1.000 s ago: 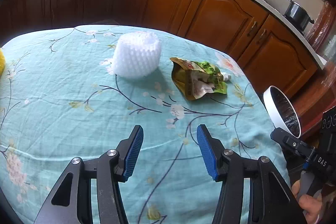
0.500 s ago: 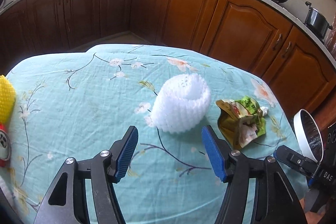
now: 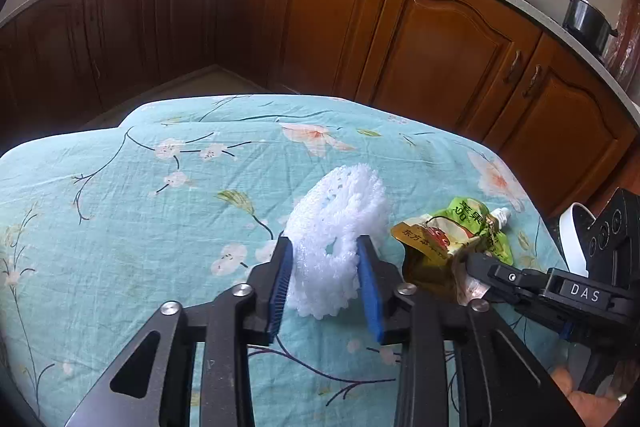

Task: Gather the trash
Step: 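Grasp the white foam net with the left tool while the right tool grasps the green juice pouch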

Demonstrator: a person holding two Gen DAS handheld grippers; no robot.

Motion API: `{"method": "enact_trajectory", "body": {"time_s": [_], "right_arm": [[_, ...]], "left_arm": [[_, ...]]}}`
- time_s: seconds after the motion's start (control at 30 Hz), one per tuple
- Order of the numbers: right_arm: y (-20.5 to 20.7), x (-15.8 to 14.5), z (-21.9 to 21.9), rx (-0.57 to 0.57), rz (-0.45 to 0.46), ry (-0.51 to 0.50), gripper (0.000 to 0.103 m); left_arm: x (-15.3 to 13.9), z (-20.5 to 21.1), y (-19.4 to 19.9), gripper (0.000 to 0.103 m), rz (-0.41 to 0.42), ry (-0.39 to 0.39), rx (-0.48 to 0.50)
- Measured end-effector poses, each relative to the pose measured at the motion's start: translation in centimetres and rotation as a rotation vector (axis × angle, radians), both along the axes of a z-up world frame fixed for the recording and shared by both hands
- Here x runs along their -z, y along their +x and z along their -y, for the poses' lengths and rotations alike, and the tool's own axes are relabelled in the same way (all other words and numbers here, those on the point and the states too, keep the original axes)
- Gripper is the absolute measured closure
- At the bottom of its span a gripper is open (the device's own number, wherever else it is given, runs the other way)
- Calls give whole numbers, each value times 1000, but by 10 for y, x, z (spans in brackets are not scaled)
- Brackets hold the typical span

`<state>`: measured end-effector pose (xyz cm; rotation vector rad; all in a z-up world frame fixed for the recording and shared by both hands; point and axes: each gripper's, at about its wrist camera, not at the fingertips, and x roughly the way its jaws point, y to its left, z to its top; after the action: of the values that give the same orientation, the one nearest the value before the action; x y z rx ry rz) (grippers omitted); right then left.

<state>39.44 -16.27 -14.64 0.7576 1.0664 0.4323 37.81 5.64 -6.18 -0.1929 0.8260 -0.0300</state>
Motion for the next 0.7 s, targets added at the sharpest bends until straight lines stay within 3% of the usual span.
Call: {"method": "enact_trajectory", "body": {"time_s": [0.23, 0.47, 0.7], "right_arm": [[-33, -31, 28, 0, 127, -73, 101], [-75, -69, 71, -15, 254, -220, 101], [-122, -85, 109, 8, 330, -374, 101]], "left_arm": [[-9, 15, -18, 84, 25, 4, 26], [-23, 45, -57, 84, 52, -52, 89], [-30, 89, -85, 84, 56, -85, 186]]}}
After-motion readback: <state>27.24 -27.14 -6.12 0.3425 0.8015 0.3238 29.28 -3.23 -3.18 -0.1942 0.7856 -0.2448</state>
